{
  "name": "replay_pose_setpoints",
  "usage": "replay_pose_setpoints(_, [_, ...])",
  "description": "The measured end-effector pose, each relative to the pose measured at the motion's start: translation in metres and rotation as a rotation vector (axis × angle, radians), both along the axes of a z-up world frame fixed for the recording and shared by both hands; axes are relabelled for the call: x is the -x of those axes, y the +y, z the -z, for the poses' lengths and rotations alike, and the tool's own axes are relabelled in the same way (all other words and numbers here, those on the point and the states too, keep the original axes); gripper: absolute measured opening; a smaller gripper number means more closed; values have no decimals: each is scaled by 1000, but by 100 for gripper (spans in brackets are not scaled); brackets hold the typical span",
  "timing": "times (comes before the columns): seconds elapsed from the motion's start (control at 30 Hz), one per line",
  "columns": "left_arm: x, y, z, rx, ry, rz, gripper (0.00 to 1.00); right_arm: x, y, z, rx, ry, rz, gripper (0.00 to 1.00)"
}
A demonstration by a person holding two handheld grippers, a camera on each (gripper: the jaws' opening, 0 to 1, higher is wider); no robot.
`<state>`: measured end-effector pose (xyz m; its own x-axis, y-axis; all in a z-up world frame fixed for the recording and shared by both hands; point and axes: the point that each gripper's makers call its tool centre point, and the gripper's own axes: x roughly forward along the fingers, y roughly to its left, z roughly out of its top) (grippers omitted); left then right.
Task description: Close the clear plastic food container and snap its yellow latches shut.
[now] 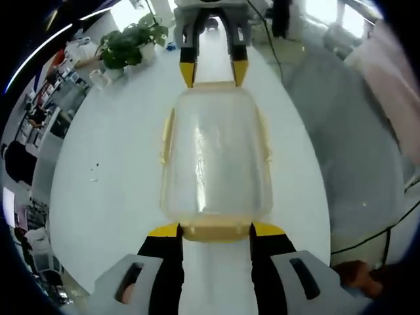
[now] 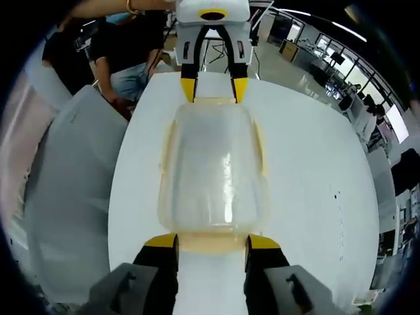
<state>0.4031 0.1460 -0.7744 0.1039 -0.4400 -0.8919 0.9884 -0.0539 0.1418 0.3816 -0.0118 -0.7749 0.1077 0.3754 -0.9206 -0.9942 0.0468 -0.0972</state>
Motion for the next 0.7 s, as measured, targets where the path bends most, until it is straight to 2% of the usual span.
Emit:
replay_pose_setpoints(0.5, [4, -31, 3, -7, 8, -20, 38, -2, -32, 3, 7, 7, -24, 37])
replay_pose_setpoints(0.7, [-1, -42, 6, -1, 16, -31, 38, -7, -42, 4, 19, 14, -38, 37])
